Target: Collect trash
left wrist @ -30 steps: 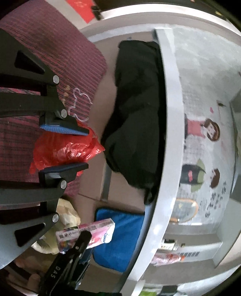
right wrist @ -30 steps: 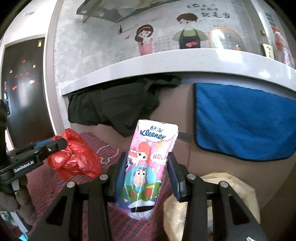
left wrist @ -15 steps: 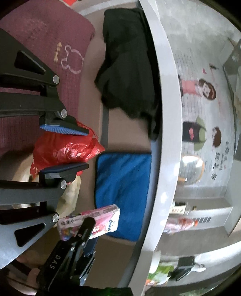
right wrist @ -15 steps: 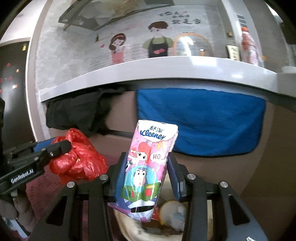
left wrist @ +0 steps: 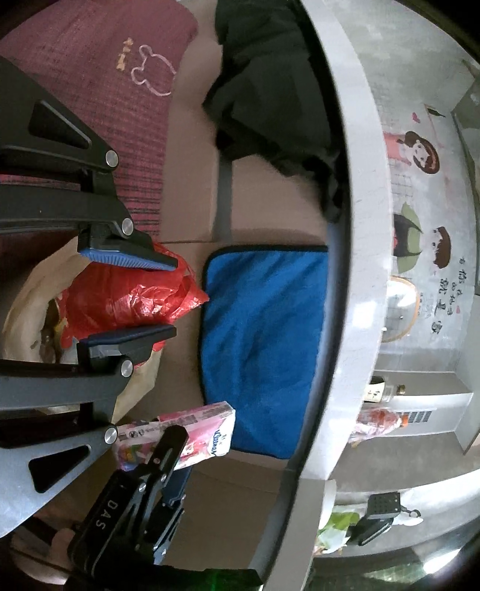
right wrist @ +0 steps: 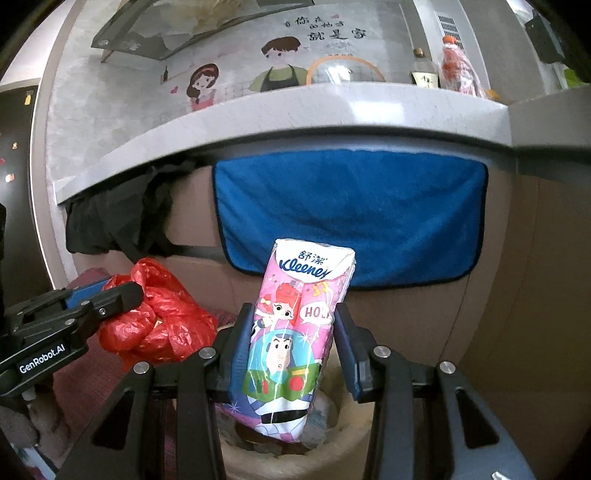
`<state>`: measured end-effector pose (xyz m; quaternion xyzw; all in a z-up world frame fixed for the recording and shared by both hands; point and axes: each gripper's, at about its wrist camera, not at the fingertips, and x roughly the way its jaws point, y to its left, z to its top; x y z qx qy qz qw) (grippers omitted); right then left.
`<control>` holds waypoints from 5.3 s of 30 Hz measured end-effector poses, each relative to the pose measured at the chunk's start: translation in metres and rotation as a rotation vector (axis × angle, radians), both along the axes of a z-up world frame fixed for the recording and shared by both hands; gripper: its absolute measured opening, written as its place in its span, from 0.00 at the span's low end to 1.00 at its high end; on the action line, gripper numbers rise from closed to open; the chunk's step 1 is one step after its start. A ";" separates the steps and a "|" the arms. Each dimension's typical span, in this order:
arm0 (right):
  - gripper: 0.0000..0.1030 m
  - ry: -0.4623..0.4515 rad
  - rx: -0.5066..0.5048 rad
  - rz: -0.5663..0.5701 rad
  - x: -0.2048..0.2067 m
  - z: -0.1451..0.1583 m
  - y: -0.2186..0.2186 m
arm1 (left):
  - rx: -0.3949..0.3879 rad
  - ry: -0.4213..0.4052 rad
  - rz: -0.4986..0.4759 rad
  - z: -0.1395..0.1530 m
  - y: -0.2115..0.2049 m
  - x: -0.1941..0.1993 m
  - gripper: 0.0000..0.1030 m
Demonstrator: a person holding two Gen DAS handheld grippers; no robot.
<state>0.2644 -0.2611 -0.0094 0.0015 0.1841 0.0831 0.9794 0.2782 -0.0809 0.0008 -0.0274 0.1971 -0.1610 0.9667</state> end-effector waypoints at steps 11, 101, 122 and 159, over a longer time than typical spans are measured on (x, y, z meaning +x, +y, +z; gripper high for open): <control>0.37 0.071 0.024 -0.011 0.022 -0.039 -0.015 | 0.028 0.083 -0.025 -0.042 -0.021 0.030 0.29; 0.47 -0.021 0.007 -0.068 -0.288 -0.001 0.078 | 0.114 0.054 0.210 0.016 0.072 -0.278 0.52; 0.47 -0.011 -0.006 -0.048 -0.283 -0.001 0.081 | 0.129 0.054 0.231 0.019 0.072 -0.276 0.52; 0.47 -0.020 -0.016 -0.043 -0.284 0.002 0.084 | 0.130 0.058 0.252 0.016 0.074 -0.277 0.52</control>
